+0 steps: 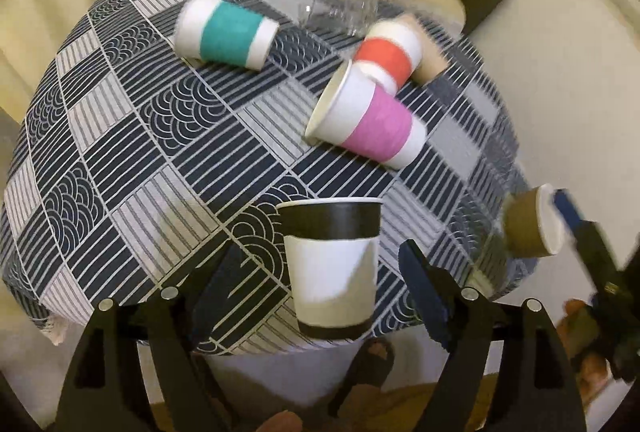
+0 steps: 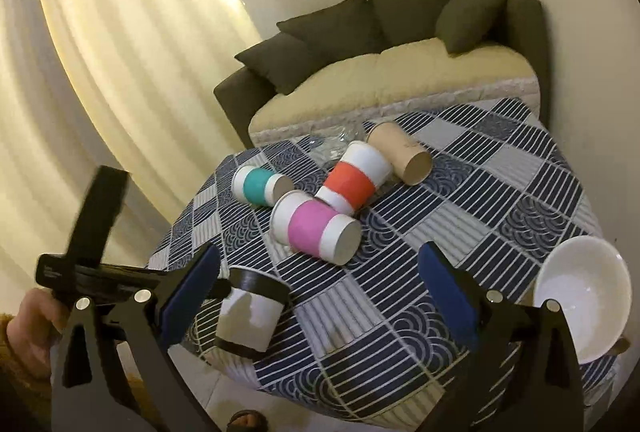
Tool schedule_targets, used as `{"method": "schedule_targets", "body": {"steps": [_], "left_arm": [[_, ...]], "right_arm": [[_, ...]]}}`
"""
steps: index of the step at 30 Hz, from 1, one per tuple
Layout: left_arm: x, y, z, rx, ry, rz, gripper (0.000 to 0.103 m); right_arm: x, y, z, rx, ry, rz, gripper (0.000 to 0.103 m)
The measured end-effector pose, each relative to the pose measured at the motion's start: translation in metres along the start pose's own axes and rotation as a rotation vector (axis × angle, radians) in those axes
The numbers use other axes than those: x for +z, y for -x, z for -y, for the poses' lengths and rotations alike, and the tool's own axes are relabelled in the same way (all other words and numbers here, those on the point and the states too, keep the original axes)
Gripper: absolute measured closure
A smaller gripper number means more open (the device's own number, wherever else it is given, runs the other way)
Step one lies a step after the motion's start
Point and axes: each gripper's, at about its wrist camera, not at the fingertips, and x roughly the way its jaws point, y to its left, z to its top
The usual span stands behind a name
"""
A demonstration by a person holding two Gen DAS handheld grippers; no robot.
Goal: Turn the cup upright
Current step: 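Lift the black-and-white cup with the left tool toward the right tool, then close the right tool on the cup while the left tool releases it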
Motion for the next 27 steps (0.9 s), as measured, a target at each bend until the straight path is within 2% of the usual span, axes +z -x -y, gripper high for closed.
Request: {"method": "schedule_targets", "body": {"steps": [3,9,12,16,19,23,27], "left_arm": [[-0.019,0.016,-0.015,-0.064,0.009,0.056,0.024],[-0.063,0.029,-0.037,-0.111,0.046,0.185,0.024],[-0.084,0.024,-0.034,-0.074,-0.041,0.213,0.024],[-0.103,0.02,-0.037,-0.084,-0.106,0.248,0.024],[-0.112,0.011,-0.046,-0.123,-0.128,0.228,0.024],[-0.113,-0.001,-0.061,-0.138,-0.108,0.19,0.024],[-0.108,-0.01,-0.072,-0.223,-0.078,0.134,0.024]], "right_arm": [[-0.003,-0.011,-0.008,0.022,-0.005,-0.06,0.005],[-0.013,-0.042,-0.028,0.071,-0.001,-0.201,0.005],[-0.018,-0.068,-0.038,0.094,0.003,-0.335,0.005],[-0.018,-0.09,-0.051,0.102,-0.006,-0.428,0.005],[-0.013,-0.105,-0.06,0.088,-0.015,-0.477,0.005],[-0.013,-0.124,-0.067,0.024,-0.011,-0.552,0.005],[-0.011,-0.139,-0.069,-0.023,-0.022,-0.585,0.005]]}}
